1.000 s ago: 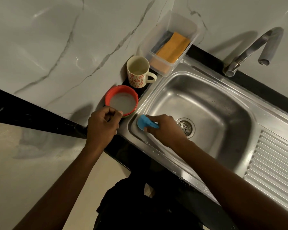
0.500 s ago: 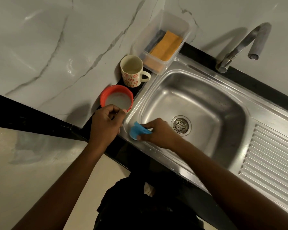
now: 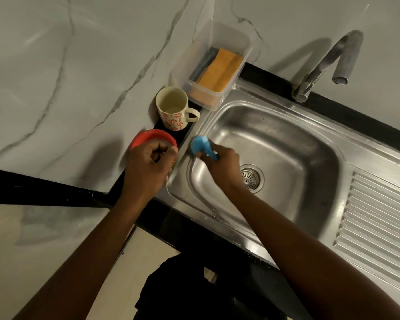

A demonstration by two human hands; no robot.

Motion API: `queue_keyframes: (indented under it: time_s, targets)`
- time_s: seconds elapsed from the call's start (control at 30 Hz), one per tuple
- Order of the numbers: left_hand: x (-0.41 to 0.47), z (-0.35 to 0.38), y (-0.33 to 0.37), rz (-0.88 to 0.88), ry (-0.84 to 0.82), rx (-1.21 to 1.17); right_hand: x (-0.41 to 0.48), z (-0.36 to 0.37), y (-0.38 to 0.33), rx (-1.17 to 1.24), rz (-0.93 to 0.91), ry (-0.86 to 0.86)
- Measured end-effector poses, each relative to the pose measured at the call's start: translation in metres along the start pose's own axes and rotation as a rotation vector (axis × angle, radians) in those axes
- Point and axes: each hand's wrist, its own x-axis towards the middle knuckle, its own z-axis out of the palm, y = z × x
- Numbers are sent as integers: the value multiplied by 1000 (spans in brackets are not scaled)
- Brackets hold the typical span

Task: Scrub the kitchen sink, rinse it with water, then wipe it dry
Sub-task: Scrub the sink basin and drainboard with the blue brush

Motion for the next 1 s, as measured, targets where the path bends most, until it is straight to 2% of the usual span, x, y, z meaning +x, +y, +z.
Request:
queue_keyframes:
  time_s: [0.2,0.4,0.57,0.7,0.83,0.9,1.0]
  targets:
    - [5,8,-2,-16,-41,-6,31,0,-4,183,107,141]
    - [18,13,4,2,-8,63,-47,21,18,127,27,-103]
    - [26,15,20,62,6,126,27,-5,4,160,46,58]
    - [40,21,29,142,14,180,27,2,3,253,102,111]
    - [54,31,41,210,-13,207,-33,23,18,236,44,-30]
    - [64,33,50,301,-21,254,-35,22,22,231,38,-67]
    - [87,31,61,500,-2,393,13,9,18,204,70,70]
